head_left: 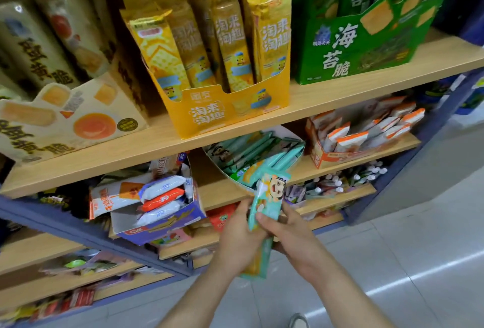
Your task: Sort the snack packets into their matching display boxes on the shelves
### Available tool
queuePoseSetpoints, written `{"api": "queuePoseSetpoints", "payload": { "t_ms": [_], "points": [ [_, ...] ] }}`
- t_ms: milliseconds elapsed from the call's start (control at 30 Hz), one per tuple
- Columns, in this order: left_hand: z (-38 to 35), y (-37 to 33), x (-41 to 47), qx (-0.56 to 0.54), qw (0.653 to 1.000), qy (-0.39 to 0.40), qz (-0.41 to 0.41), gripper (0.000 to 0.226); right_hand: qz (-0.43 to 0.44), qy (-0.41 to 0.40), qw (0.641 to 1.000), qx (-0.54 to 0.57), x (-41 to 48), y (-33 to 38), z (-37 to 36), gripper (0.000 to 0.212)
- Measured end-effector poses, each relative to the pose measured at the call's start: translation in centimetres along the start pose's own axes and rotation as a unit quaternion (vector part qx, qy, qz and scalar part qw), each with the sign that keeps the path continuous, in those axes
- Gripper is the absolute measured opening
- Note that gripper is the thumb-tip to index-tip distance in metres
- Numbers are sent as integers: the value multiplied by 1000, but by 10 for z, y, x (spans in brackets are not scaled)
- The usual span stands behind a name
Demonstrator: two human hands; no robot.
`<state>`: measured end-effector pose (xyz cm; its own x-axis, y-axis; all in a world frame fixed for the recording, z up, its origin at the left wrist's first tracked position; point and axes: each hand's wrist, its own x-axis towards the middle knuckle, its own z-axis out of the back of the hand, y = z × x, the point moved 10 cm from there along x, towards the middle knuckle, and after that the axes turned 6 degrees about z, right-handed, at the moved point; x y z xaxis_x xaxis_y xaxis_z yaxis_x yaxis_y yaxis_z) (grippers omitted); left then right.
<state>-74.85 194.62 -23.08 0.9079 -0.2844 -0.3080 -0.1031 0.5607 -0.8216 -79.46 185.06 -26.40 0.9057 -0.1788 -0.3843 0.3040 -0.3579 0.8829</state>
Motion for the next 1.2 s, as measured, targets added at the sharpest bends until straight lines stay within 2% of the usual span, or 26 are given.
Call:
{"api": "queuePoseSetpoints", "payload": {
  "t_ms": [100,133,167,200,267,300,367,467,600,700,833,900,967,1100,1200],
  "points": [
    [-27,6,27,-69,988,132,47,58,-4,-77,997,19,19,-6,41,28],
    [-24,11,38,-97,985,129,69,59,3,-99,995,8,25,-5,55,30],
    [-12,14,51,-83,990,85,77,54,13,-119,993,-12,30,-3,70,34],
    [3,14,66,0,997,24,70,47,26,-132,990,-35,34,2,80,41],
    [15,9,88,221,974,-41,39,44,64,-132,987,-60,42,11,93,61],
    [13,6,95,278,959,-45,25,45,89,-125,986,-63,45,16,95,73],
    [3,4,103,308,950,-42,8,45,130,-113,983,-65,51,24,98,83],
    [-17,3,102,319,946,-46,-35,44,140,-109,981,-83,57,29,96,74],
    [-35,-12,95,358,926,-35,-112,36,111,-114,982,-103,65,28,96,63],
    [-15,-12,114,430,898,-57,-70,32,104,-120,985,-71,69,27,96,66],
    [-15,-5,144,521,854,11,11,28,82,-138,986,-42,73,20,96,69],
    [-21,-8,152,555,831,37,8,24,54,-159,986,-22,75,12,98,67],
    [-29,-6,156,568,820,67,6,24,29,-165,986,-11,76,5,99,55],
    [-30,5,162,533,840,90,56,17,23,-168,985,-11,75,5,102,34],
    [-21,12,168,451,878,107,118,33,23,-184,983,15,74,10,106,27]
  ]
}}
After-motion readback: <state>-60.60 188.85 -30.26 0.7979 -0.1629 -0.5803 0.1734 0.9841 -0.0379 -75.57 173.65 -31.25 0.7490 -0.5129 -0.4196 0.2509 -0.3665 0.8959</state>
